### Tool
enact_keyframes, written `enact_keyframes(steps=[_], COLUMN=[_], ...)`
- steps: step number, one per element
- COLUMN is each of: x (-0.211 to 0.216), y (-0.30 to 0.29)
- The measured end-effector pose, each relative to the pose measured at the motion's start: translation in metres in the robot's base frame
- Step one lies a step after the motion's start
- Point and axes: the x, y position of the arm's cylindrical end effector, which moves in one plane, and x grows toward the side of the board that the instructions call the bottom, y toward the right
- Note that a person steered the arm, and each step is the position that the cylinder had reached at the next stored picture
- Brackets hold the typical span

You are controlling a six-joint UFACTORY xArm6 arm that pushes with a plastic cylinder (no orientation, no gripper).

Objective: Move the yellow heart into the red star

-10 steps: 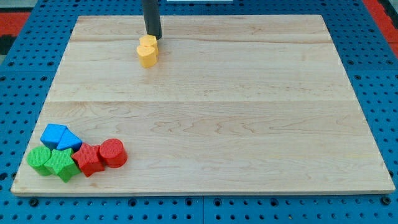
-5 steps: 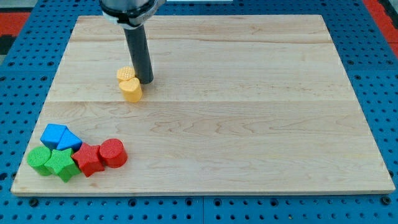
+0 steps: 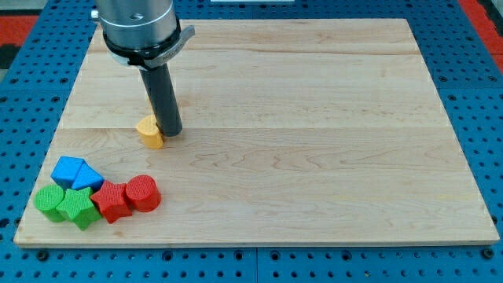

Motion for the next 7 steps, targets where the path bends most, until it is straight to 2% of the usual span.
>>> enact_keyframes(steps=[3, 5, 7], x=[-0.01, -0.019, -0.01], y=[-0.046, -0.105, -0.099])
